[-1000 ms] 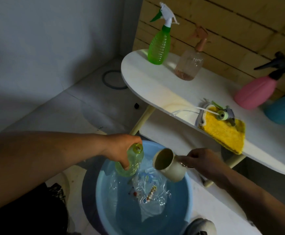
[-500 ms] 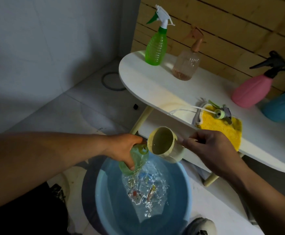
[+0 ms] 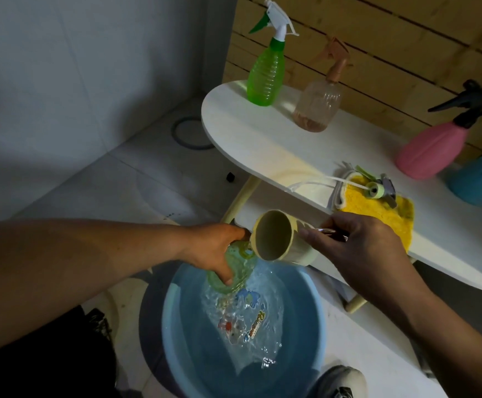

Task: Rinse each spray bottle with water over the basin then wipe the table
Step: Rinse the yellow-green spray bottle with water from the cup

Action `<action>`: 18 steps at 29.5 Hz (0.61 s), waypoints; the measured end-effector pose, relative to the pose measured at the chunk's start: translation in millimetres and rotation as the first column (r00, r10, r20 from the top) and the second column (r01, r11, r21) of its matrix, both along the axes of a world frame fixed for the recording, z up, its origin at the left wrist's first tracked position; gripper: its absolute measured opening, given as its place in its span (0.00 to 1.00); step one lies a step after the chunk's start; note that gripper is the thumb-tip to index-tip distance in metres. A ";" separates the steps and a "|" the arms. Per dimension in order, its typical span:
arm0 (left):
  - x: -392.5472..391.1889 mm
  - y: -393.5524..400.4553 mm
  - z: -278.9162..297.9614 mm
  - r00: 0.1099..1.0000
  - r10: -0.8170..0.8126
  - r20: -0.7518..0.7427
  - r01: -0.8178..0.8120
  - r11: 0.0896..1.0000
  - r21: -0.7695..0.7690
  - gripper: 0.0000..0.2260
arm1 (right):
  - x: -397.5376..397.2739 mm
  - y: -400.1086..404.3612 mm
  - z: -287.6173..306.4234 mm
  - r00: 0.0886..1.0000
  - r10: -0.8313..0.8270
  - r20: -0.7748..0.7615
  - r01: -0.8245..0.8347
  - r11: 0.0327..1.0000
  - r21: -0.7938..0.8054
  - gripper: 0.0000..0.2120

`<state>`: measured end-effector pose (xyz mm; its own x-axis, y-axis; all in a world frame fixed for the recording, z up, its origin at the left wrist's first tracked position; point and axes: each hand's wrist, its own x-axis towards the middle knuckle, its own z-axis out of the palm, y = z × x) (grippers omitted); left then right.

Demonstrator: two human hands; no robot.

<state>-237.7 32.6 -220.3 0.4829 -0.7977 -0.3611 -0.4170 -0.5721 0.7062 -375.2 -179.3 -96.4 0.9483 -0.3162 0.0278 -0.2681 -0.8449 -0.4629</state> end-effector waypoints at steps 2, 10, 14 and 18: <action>0.6 -0.7 -0.4 1.000 0.001 0.017 -0.001 1.000 0.005 0.30 | -0.5 1.7 0.6 1.000 0.002 0.008 -0.002 1.000 -0.008 0.19; 2.6 -3.6 0.3 0.998 -0.010 0.061 0.009 1.000 0.028 0.28 | -3.9 6.5 5.5 0.999 0.030 0.037 -0.026 0.996 -0.084 0.17; 1.6 -4.5 1.7 0.998 -0.005 0.055 0.003 0.999 0.038 0.30 | -4.3 7.4 5.9 0.998 0.030 0.051 -0.024 0.993 -0.113 0.17; 0.6 -5.6 3.3 0.998 -0.007 0.068 0.004 0.999 0.034 0.35 | -4.1 8.4 6.5 0.996 0.039 0.076 -0.028 0.989 -0.146 0.18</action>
<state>-237.1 27.0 -217.0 0.5028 -0.7882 -0.3549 -0.4664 -0.5930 0.6564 -379.3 -170.9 -89.9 0.9514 -0.2713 0.1455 -0.2060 -0.9123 -0.3538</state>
